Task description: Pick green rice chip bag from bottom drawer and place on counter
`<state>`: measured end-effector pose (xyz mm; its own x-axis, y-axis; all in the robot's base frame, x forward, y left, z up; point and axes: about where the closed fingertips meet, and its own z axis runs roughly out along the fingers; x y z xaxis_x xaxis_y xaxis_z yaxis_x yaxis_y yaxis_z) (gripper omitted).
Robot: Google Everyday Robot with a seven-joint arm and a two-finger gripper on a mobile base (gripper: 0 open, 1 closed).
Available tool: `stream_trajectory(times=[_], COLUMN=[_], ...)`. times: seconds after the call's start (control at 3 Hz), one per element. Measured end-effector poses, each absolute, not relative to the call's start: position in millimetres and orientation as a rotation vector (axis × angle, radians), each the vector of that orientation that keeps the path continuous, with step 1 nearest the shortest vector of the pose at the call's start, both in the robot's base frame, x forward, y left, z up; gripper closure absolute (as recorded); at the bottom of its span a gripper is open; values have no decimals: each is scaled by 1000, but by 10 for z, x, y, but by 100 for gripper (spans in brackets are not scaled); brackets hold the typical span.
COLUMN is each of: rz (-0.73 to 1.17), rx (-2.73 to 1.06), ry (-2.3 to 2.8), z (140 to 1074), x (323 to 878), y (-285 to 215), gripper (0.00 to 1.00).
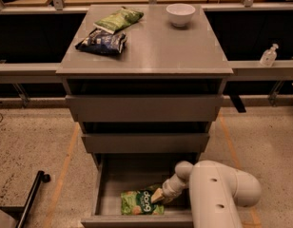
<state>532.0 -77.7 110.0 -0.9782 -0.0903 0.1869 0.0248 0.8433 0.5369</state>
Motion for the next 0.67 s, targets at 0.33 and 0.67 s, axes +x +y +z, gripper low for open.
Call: stream_trajectory(times=[0.33,0.67], rz=[-820,-821], rx=[48,48], ry=[-2798,-2796], z=[1034,1044], x=[5296,5295], y=[-734,-722], gripper=[100,100])
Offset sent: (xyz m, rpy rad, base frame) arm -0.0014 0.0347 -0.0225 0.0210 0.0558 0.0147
